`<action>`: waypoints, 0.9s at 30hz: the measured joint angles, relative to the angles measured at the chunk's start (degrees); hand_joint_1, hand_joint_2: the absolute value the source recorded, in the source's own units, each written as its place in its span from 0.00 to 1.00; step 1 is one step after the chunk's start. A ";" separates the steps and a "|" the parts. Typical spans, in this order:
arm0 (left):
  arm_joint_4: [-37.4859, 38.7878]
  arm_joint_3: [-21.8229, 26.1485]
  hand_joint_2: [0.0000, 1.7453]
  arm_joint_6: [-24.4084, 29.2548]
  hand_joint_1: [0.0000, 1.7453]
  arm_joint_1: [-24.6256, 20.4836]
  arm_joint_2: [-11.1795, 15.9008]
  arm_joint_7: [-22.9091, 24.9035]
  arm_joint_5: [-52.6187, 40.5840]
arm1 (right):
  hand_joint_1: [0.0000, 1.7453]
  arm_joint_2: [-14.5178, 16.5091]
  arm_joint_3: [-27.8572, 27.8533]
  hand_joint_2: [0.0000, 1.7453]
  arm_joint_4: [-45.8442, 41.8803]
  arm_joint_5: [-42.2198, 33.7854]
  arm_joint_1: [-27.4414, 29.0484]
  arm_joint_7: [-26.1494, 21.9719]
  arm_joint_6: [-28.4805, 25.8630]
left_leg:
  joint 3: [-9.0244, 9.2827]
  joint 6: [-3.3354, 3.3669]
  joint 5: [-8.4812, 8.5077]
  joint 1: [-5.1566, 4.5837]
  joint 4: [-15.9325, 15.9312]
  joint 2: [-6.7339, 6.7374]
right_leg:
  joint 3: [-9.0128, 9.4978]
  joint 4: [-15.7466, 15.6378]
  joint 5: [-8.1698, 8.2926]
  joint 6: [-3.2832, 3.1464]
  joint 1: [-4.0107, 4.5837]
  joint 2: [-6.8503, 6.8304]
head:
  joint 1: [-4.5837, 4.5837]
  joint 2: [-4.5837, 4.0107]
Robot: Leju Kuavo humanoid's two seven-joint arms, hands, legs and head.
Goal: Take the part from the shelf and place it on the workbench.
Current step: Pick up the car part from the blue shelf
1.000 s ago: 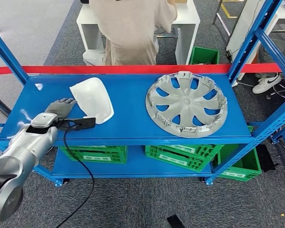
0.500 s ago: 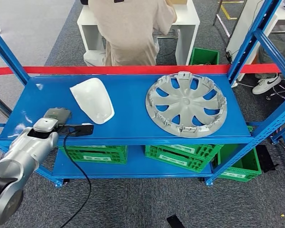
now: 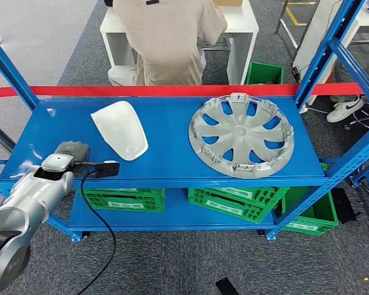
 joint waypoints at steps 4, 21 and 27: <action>0.00 0.00 1.00 0.25 1.00 0.03 0.02 -0.01 -0.05 | 0.00 0.00 0.00 0.00 0.00 0.02 0.00 0.00 0.00 | 0.00 0.00 0.00 0.00 0.00 0.00 | 0.00 0.00 0.00 0.00 0.00 0.00 | -0.01 0.00; 0.02 -0.02 1.00 2.78 0.83 0.24 -0.02 -0.70 -1.55 | 0.00 0.00 0.00 0.00 0.00 0.31 -0.03 0.00 -0.02 | -0.01 0.00 0.00 0.00 0.00 0.00 | -0.02 0.00 0.00 0.00 0.00 0.00 | -0.01 0.00; 0.02 -0.02 1.00 2.78 0.83 0.25 -0.02 -0.70 -1.55 | 0.00 0.00 0.00 0.00 0.00 0.31 -0.03 0.00 -0.02 | -0.01 0.00 0.00 0.00 0.00 0.00 | -0.02 0.00 0.00 0.00 0.00 0.00 | -0.01 0.00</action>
